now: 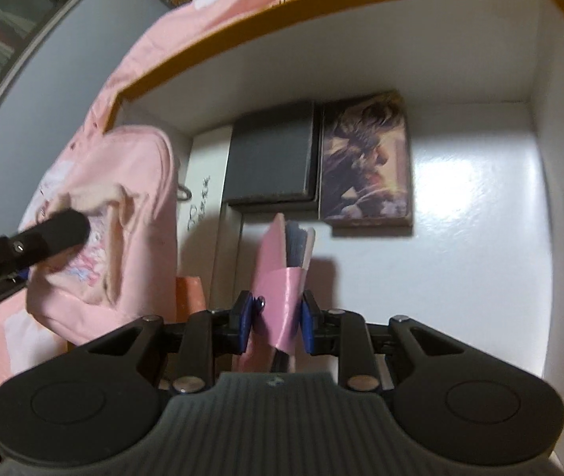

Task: Organize objects
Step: 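Lower the pink wallet into the orange box and open the right tool, then lower the pink pouch into the orange box and open the left tool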

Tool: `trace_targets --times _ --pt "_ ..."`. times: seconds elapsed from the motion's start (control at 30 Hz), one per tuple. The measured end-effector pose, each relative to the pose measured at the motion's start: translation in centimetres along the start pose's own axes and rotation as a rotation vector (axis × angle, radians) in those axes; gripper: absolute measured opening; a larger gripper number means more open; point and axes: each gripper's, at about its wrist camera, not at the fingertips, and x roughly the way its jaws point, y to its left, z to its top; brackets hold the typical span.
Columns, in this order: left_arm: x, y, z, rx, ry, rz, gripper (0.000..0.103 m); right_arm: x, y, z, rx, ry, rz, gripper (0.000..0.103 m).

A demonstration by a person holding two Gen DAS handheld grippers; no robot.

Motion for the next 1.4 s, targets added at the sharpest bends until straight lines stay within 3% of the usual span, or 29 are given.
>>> trace_targets --times 0.2,0.33,0.63,0.7,0.77,0.9,1.03,1.13,1.17,1.4 --pt "0.2 0.6 0.2 -0.017 0.0 -0.016 0.024 1.0 0.5 0.3 -0.043 0.066 -0.061 0.032" --pt "0.3 0.8 0.3 -0.026 0.003 -0.032 0.024 1.0 0.5 0.2 -0.07 0.078 -0.099 0.043" --pt "0.7 0.7 0.2 -0.036 0.016 -0.064 0.024 0.9 -0.2 0.2 -0.085 0.112 -0.123 0.045" --pt "0.9 0.6 0.1 -0.034 0.02 -0.07 0.024 1.0 -0.1 0.1 -0.098 0.112 -0.124 0.041" --pt "1.0 0.5 0.0 -0.033 0.025 -0.075 0.024 1.2 0.1 0.1 -0.108 0.107 -0.126 0.025" --pt "1.1 0.5 -0.2 -0.04 0.025 -0.073 0.024 1.5 -0.1 0.1 -0.077 0.124 -0.064 0.018" --pt "1.1 0.3 -0.7 -0.059 0.035 -0.099 0.024 -0.2 -0.6 -0.2 -0.059 0.054 -0.073 0.021" --pt "1.7 -0.3 -1.5 -0.055 0.063 -0.118 0.024 -2.7 -0.8 -0.8 -0.073 -0.054 -0.109 0.037" --pt "2.0 -0.5 -1.8 -0.052 0.072 -0.117 0.024 -3.6 -0.9 -1.1 -0.078 -0.089 -0.122 0.038" --pt "4.2 -2.0 -3.9 0.028 0.077 -0.021 0.024 -6.1 -1.0 -2.7 -0.146 -0.207 -0.171 0.046"
